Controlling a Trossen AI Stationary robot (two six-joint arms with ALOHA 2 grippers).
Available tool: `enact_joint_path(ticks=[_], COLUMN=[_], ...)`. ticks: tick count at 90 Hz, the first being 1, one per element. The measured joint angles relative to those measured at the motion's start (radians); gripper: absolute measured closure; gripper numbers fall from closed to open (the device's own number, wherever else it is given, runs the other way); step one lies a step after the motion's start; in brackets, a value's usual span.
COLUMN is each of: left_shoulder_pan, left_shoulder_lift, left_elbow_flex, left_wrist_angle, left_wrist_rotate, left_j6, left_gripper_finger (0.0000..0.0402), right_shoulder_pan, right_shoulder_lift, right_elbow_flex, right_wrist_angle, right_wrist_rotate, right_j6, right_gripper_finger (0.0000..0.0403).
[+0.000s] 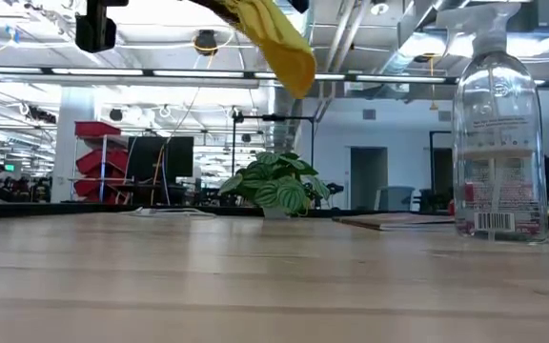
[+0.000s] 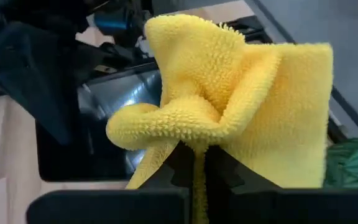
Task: Apply microfiber cloth
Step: Wipe the front of the black cellphone with the yellow microfiber cloth
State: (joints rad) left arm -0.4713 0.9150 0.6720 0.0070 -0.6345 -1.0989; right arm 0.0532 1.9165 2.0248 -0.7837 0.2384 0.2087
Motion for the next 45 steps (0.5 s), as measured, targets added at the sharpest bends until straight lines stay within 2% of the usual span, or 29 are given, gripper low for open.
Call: enact_joint_path(ticks=[17, 26, 45], left_shoulder_pan=[0.0, 0.001, 0.002], left_shoulder_lift=[0.0, -0.001, -0.003], left_elbow_flex=[0.0, 0.004, 0.005], left_wrist_angle=[0.005, 0.028, 0.031], left_wrist_rotate=[-0.05, -0.056, -0.108], left_j6=[0.004, 0.006, -0.006], left_gripper_finger=[0.0395, 0.0395, 0.0395], right_shoulder_pan=[0.082, 0.118, 0.154], right_shoulder_lift=[0.047, 0.052, -0.009], right_elbow_flex=[-0.001, -0.005, 0.036], right_wrist_angle=[-0.01, -0.07, -0.184], right_wrist_rotate=[-0.034, -0.038, -0.026], right_j6=[0.03, 0.031, 0.038], right_gripper_finger=[0.0403, 0.0403, 0.0403])
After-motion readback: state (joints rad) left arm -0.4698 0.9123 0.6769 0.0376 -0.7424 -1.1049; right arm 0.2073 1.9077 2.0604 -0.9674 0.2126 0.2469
